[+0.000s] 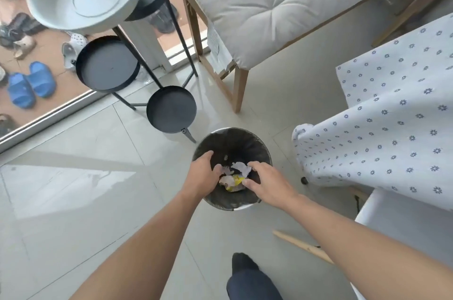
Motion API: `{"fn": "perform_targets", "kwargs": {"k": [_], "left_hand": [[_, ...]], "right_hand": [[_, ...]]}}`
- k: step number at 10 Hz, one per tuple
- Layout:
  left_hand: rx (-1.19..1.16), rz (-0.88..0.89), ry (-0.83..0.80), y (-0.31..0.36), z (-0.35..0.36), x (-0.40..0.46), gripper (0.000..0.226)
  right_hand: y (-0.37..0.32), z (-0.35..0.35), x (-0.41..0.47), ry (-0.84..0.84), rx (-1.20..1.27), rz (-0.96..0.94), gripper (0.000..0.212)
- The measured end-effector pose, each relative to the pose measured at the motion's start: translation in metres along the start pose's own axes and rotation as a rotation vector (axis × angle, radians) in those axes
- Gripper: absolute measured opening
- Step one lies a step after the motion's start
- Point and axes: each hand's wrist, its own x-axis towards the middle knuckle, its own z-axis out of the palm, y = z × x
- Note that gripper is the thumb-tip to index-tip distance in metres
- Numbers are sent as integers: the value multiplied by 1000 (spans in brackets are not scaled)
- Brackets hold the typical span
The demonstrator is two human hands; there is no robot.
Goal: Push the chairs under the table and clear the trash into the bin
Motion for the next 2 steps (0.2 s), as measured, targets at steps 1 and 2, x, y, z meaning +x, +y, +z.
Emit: {"fn": "perform_targets", "kwargs": {"k": [1,2], "left_hand": [[33,48,2,17,-22,-11,58],[43,82,0,40,-45,-31,59]], "right_hand": [[-14,-19,-10,45,20,1,57],[-30,-46,-32,93,46,25,57]]}}
